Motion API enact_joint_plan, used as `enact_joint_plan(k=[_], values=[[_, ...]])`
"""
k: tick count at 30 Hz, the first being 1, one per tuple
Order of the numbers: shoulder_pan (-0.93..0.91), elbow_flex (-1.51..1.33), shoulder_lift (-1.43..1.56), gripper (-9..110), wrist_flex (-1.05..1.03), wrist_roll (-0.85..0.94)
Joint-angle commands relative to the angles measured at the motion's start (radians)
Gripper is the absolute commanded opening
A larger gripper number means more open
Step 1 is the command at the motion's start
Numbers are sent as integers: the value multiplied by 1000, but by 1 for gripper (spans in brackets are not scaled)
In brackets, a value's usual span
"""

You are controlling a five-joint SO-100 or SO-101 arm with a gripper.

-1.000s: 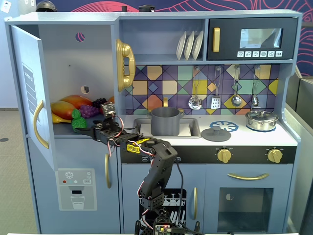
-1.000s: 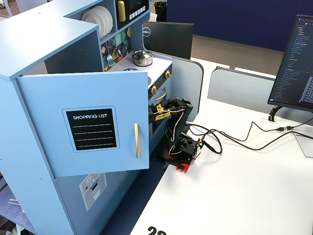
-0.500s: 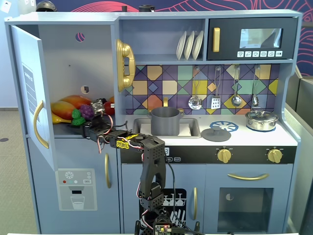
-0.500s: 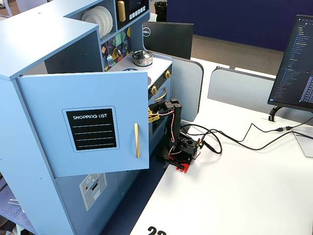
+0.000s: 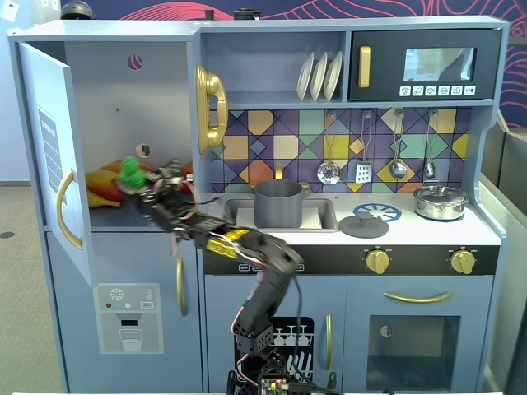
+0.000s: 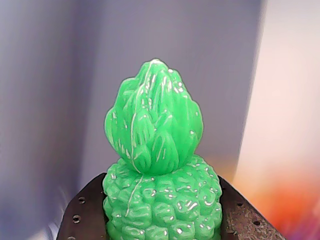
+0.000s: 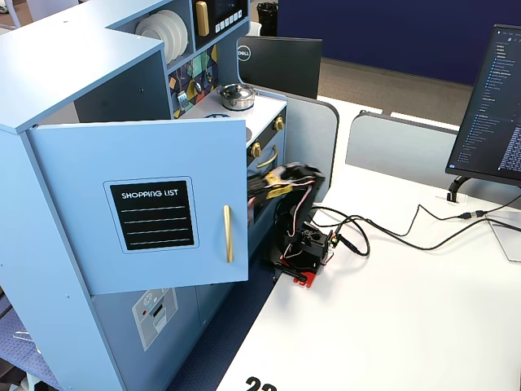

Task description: Pick up the green pineapple from the left cabinet and place it in the gray recipient

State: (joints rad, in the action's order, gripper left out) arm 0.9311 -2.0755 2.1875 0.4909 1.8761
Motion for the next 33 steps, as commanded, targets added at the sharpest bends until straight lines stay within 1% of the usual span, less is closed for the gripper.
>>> enact_joint_plan(k=[1, 6, 8, 11, 13, 14, 16, 20, 21, 26, 29, 31, 32, 33], values=[[-46, -114, 348, 0, 51, 78], [-291, -250, 643, 0, 21, 25], [-403, -253, 710, 0, -21, -18], [-643, -176, 721, 0, -158, -140], [-850, -103, 680, 0, -290, -276], [-919, -55, 643, 0, -354, -324], [-994, 41, 561, 0, -502, -360], [-1005, 236, 353, 0, -707, -356], [-999, 276, 296, 0, -727, -341], [-999, 353, 63, 0, -721, -322], [-988, 356, -23, 0, -709, -311], [-983, 356, -55, 0, -709, -268], [-979, 356, -63, 2, -709, -259], [-979, 356, -63, 10, -706, -276]])
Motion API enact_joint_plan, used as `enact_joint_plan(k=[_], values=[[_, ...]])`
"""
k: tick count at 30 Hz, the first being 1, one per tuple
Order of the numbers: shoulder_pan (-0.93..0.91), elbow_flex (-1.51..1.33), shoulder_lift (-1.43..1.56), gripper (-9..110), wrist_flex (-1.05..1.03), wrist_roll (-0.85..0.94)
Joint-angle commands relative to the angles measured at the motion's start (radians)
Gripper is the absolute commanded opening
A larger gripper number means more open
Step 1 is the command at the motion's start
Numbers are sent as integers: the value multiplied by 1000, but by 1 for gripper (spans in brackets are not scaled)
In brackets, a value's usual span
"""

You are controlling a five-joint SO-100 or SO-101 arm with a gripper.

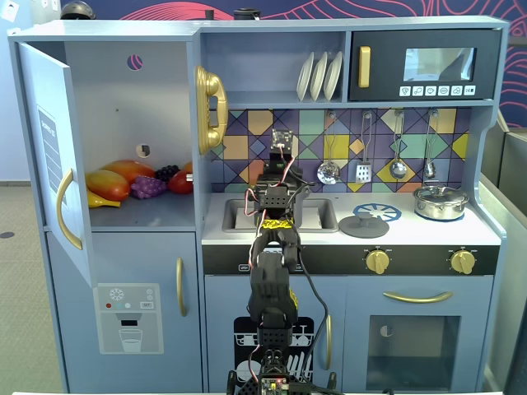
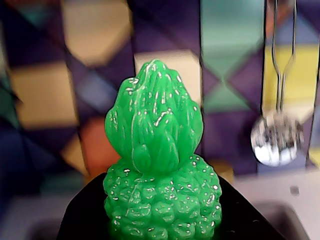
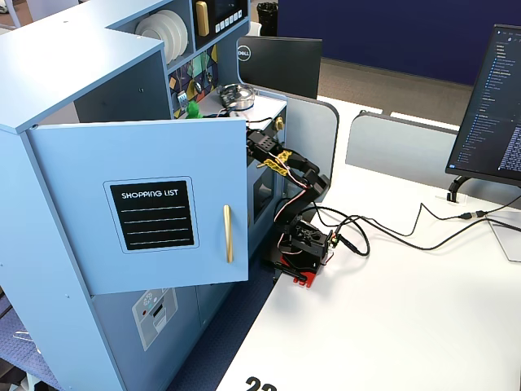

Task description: Pick up the green pineapple from the left cabinet and place it in the gray recipient

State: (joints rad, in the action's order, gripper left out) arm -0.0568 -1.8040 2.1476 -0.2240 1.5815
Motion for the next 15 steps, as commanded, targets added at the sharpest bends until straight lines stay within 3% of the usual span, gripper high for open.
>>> enact_joint_plan(k=[1, 3, 5, 10, 15], values=[[6, 83, -23, 18, 12, -5], [5, 80, -18, 31, 28, -40], [6, 84, -3, 35, 37, -46], [25, 3, 213, 16, -35, -23], [3, -224, 635, 2, -462, -3]])
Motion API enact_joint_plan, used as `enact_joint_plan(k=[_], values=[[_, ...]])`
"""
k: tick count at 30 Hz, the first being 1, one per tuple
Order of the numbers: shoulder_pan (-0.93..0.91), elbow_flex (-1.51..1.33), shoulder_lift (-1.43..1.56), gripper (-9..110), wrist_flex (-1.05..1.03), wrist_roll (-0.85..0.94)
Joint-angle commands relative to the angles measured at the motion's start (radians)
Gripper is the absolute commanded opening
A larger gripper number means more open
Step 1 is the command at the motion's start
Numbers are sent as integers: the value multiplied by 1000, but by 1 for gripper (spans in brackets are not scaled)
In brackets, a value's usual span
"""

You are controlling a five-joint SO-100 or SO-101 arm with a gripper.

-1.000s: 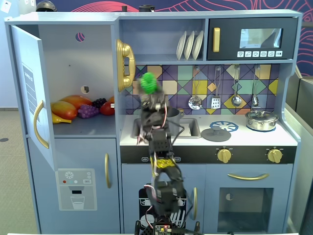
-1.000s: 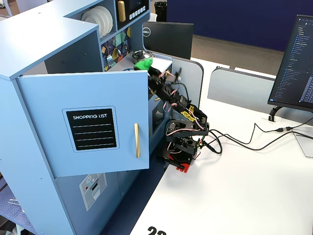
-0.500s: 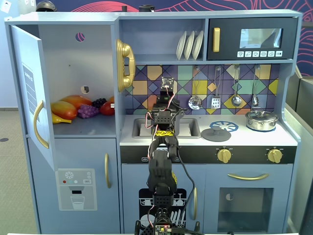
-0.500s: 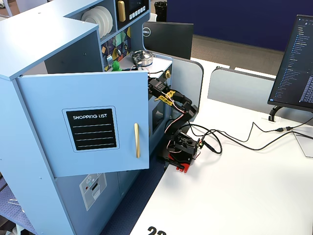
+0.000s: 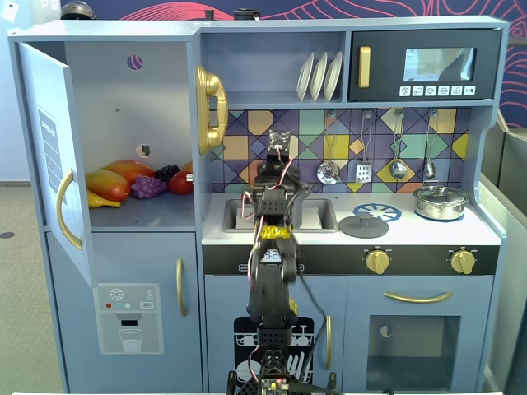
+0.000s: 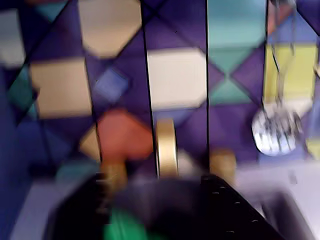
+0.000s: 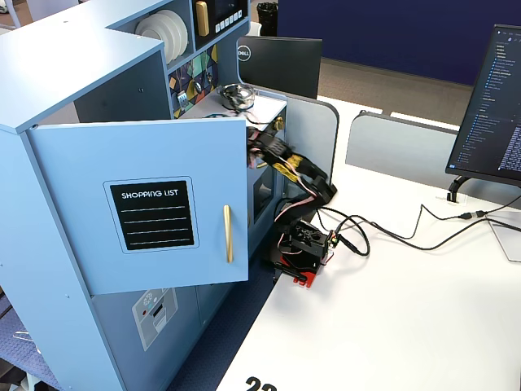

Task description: Pick up the green pineapple from the left cabinet and place it in the gray recipient

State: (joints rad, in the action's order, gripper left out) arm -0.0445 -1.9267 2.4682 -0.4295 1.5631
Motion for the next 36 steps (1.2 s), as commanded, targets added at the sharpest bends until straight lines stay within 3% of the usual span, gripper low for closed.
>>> enact_joint_plan(k=[1, 4, 7, 13, 20, 23, 27, 30, 36], values=[[-20, -144, 391, 1, -377, 26], [-40, -278, 540, 0, -653, -21], [-29, -451, 614, 0, -773, -81], [23, -831, 699, 1, -769, -109], [26, -1074, 709, 2, -729, -106], [43, -1075, 681, 0, -813, -167], [64, -1075, 709, 2, -1058, 80], [117, -1077, 710, 4, -1098, -60], [86, -1075, 710, 5, -1100, -52]])
